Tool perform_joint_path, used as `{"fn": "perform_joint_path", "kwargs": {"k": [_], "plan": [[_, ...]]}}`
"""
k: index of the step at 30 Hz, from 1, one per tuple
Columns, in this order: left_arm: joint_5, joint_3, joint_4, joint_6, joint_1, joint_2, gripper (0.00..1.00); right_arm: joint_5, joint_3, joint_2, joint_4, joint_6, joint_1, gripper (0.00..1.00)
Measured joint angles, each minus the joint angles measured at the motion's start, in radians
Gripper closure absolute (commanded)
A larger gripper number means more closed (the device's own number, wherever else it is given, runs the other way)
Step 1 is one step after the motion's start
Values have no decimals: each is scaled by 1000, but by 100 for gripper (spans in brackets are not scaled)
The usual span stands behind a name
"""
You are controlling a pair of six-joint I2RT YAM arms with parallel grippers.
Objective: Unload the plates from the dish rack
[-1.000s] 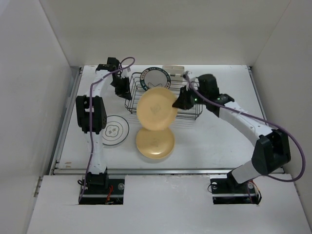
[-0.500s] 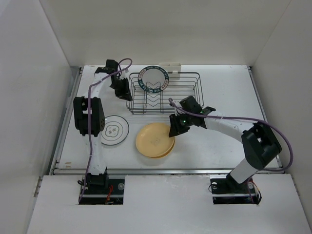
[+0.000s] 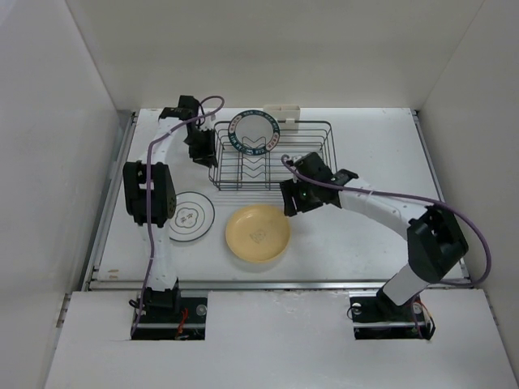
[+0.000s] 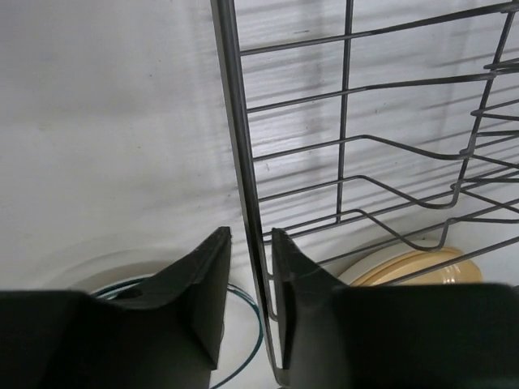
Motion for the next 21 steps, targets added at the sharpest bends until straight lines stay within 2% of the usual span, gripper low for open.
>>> {"fn": "perform_joint_path", "kwargs": {"k": [1,5,9,12,15,17,21], "plan": [[-11,15,-11,14,-3,0,69,18,13,-21,-10,-4,0,27],[-77,51,-19,85,-16,-9,53,73,117,-108,-17,-33,0,19],[-149,51,0,189,-37,-48,43,150,285,-111,5,-47,-22,15],[-166,51,68,310,-56,-106,35,258,428,-44,-13,-13,-99,14],[-154,51,157,457,-85,-163,25,312,551,74,-23,16,-226,13],[-142,55,232,550,-113,-183,14,317,582,146,-27,32,-309,13],[-95,163,323,646,-162,-119,6,277,582,256,-42,46,-433,11]]}}
